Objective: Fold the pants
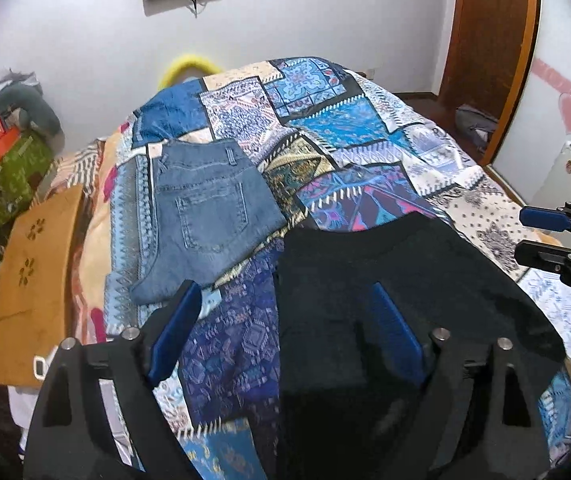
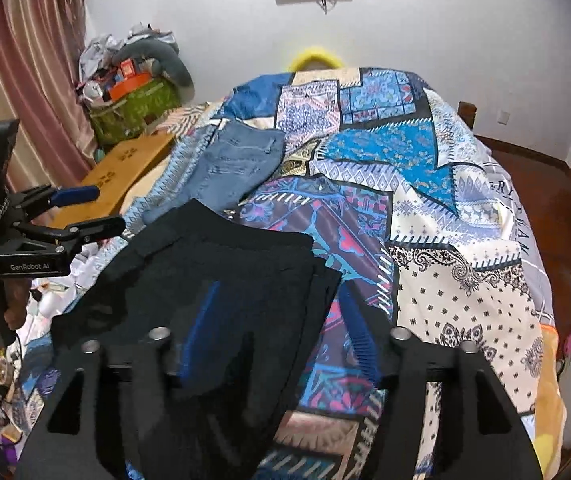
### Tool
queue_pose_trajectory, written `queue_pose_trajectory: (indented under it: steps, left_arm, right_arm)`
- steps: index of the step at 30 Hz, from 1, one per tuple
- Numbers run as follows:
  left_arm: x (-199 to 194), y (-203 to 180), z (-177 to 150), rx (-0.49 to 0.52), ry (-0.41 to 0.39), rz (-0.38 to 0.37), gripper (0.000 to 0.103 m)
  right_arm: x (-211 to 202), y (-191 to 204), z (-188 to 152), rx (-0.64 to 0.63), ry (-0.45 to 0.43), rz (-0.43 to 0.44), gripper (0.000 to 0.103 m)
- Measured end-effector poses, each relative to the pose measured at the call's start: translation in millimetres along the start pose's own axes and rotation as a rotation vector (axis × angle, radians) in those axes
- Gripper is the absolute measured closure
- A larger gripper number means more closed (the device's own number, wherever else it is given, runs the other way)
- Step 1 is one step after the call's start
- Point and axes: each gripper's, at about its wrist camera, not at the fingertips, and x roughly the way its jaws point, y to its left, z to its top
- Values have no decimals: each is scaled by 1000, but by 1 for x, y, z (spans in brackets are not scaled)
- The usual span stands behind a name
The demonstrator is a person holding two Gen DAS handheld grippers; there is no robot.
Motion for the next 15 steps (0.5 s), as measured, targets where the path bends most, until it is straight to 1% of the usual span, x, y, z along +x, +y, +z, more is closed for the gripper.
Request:
queue_pose_trajectory:
  steps: [2,4,6,8,12,15]
  left_arm:
    - [0,5,-7,-16,15,-15,9]
    - [4,10,-15,-44,49,-43,9]
    - [15,16,-23,-76,100,-73,9]
    - [30,19,-30,-106,169,-99,9]
    - [50,20,-36,-141,226,-158,8]
    - [63,18,-34,-171,266,-226,8]
  right_arm:
    - [-2,1,-6,15,7,0,26]
    - [-1,0,-14,32,24,6,24]
    - [4,-2,-21,56,50,20,23]
    - [14,-6,-32,96,89,37,23]
    - [33,-15,-49,159,151,73,23]
    - [42,-23,-53,228,171,145,23]
